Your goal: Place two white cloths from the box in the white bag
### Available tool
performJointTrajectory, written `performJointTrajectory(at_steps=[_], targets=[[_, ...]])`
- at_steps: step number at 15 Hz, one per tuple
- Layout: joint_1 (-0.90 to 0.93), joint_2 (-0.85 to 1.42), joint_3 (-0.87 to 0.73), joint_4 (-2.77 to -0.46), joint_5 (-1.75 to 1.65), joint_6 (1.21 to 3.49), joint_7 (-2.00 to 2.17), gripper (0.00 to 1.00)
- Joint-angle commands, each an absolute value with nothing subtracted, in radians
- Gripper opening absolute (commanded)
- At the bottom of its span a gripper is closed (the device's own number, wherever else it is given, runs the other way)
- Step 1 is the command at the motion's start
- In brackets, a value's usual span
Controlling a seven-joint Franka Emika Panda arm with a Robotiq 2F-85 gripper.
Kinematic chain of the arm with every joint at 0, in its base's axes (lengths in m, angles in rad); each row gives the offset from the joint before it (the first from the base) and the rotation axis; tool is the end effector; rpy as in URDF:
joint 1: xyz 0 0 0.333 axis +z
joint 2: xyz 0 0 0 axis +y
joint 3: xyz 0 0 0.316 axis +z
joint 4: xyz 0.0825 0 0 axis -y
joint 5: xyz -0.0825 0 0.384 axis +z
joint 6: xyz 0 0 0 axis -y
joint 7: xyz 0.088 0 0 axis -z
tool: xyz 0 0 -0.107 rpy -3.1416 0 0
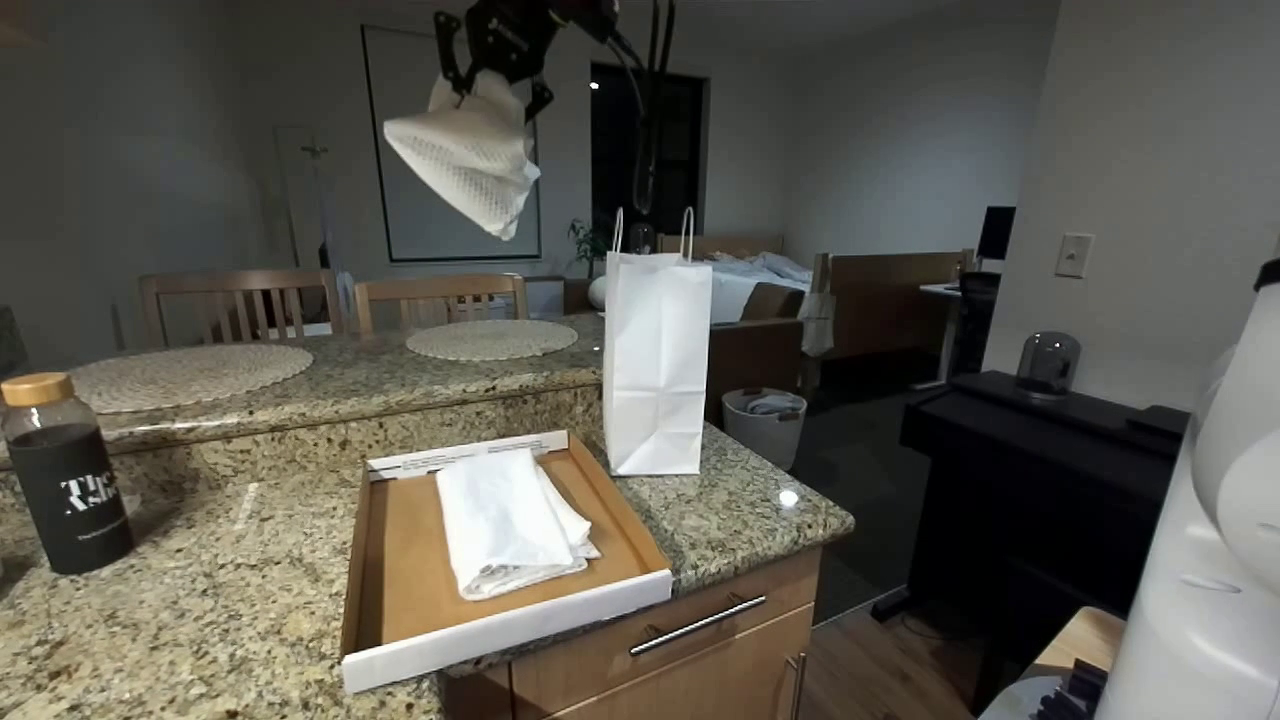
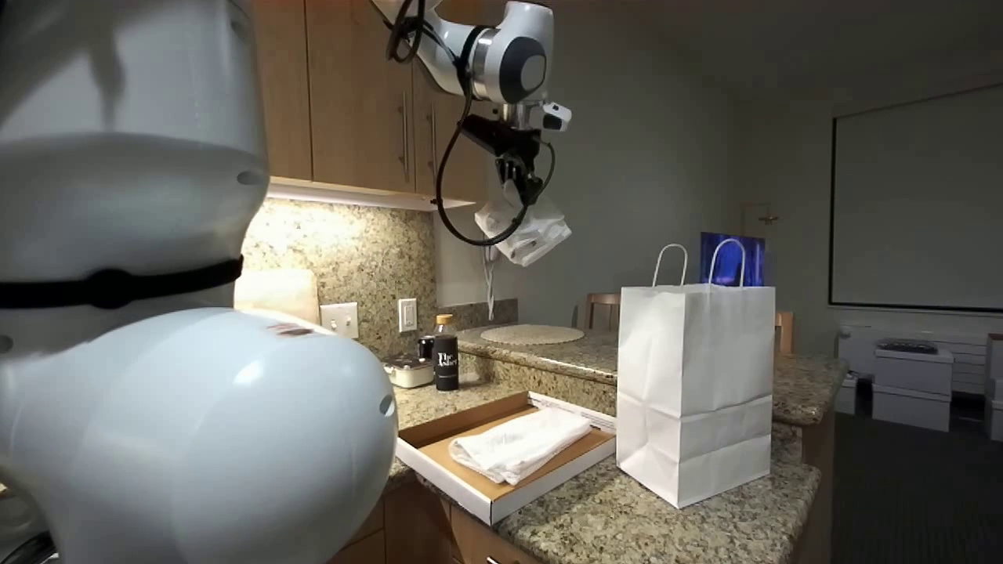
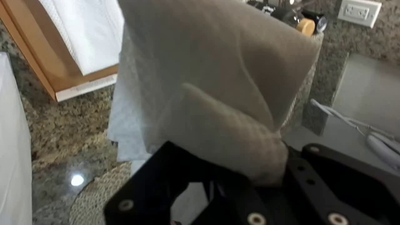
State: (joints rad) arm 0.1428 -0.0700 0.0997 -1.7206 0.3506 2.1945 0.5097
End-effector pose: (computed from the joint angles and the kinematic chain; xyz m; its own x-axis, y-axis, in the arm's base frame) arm 0.5601 0.1533 0.6615 0.8613 -0.4377 0.2579 -0.2533 -0.8100 -0.5289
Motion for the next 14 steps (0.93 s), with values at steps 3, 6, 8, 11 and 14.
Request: performJointTrajectory(at_steps=[3, 6, 8, 11, 14], targets=[[0.036, -0.148, 0.028, -1.714, 0.279, 2.102, 0.533, 0.07], [-0.025, -0.089, -0.054, -1.592, 0.244, 1.836, 0.529, 0.07], [-0.066, -0.033, -0.089, -1.507, 0.241, 1.663, 0.497, 0.07], [-0.100, 0.084, -0.123, -1.361, 0.245, 1.473, 0.454, 0.07], [-0.106, 0.207, -0.122, -1.218, 0.267, 1.398, 0.391, 0.07]])
